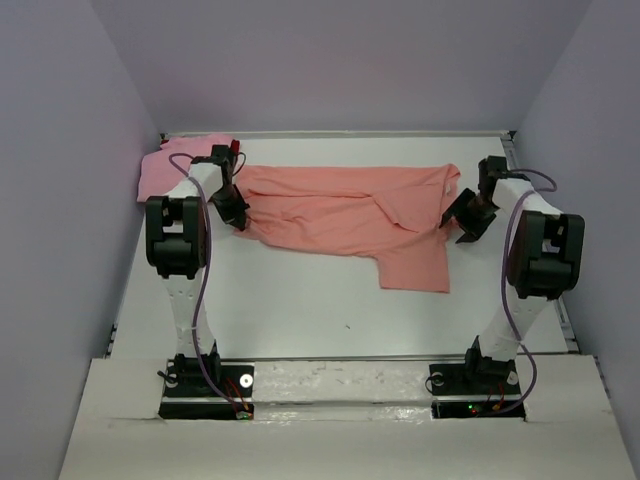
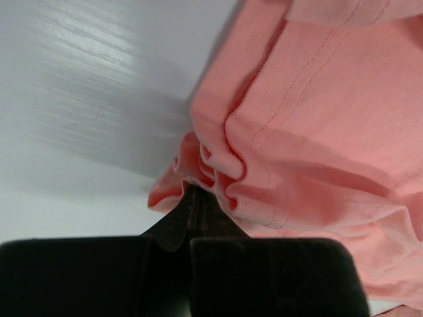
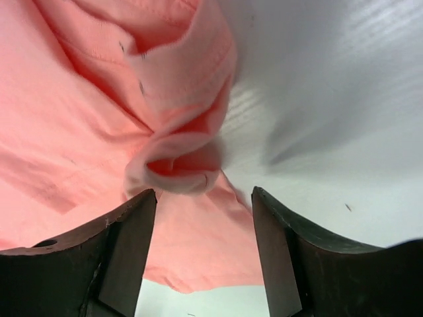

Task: Fold and stack the t-shirts
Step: Grap the side of the flattened tshirt closest away from the robot with both arms

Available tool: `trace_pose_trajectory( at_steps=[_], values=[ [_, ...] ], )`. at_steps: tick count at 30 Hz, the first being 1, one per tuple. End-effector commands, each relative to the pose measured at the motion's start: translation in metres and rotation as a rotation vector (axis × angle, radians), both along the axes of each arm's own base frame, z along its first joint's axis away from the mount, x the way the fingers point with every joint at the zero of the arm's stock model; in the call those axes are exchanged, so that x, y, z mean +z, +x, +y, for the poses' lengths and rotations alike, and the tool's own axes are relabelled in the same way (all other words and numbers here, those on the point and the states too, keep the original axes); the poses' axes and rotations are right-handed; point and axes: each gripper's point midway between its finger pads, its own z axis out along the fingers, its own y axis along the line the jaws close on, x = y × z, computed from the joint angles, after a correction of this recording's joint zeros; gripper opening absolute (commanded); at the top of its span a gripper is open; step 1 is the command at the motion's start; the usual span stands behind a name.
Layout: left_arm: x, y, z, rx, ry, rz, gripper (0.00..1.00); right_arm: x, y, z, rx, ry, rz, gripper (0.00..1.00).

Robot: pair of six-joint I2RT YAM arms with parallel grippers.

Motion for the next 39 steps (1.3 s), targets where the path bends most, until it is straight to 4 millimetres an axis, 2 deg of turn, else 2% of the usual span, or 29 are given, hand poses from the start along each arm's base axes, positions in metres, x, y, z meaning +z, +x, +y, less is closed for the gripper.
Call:
trace_pose_trajectory(
  at_steps=[1,5,8,11,12,16,17,19,20,23,25,27,39],
  values=[
    [0.018,-0.009,-0.001,-0.022,-0.013,-0.02,0.0,0.028,-0.021,-0.006,0.001,-0.043,-0.026,0.65],
    [0.024,-0.01,0.0,-0.03,-0.009,-0.028,0.0,0.037,-0.058,0.005,-0.028,-0.003,-0.004,0.64],
    [0.025,-0.011,-0.001,-0.042,-0.007,-0.029,0.0,0.043,-0.093,0.021,-0.03,0.047,0.006,0.63],
    [0.025,-0.011,-0.001,-0.05,-0.004,-0.029,0.0,0.045,-0.113,0.025,-0.029,0.059,0.01,0.63],
    [0.025,-0.012,-0.001,-0.053,-0.004,-0.026,0.0,0.044,-0.125,0.027,-0.029,0.061,0.017,0.63],
    [0.024,-0.014,-0.001,-0.061,0.001,-0.025,0.0,0.042,-0.147,0.036,-0.016,0.082,0.013,0.62],
    [0.024,-0.014,-0.001,-0.064,0.0,-0.024,0.0,0.034,-0.158,0.038,-0.019,0.087,0.037,0.62],
    [0.024,-0.014,-0.001,-0.07,0.001,-0.024,0.0,0.031,-0.166,0.039,-0.024,0.088,0.025,0.62],
    [0.025,-0.013,0.0,-0.074,0.005,-0.024,0.0,0.02,-0.176,0.042,-0.017,0.09,0.043,0.62],
    [0.024,-0.012,0.0,-0.08,0.008,-0.023,0.0,0.005,-0.189,0.041,-0.024,0.078,0.047,0.62],
    [0.026,-0.009,0.001,-0.085,0.011,-0.029,0.0,0.007,-0.185,0.043,-0.012,0.057,0.023,0.61],
    [0.026,-0.008,0.001,-0.087,0.011,-0.028,0.0,0.008,-0.178,0.036,-0.031,0.018,-0.001,0.61],
    [0.035,-0.003,0.0,-0.1,0.009,-0.051,0.0,-0.003,-0.149,0.016,-0.046,-0.08,-0.018,0.58]
  ],
)
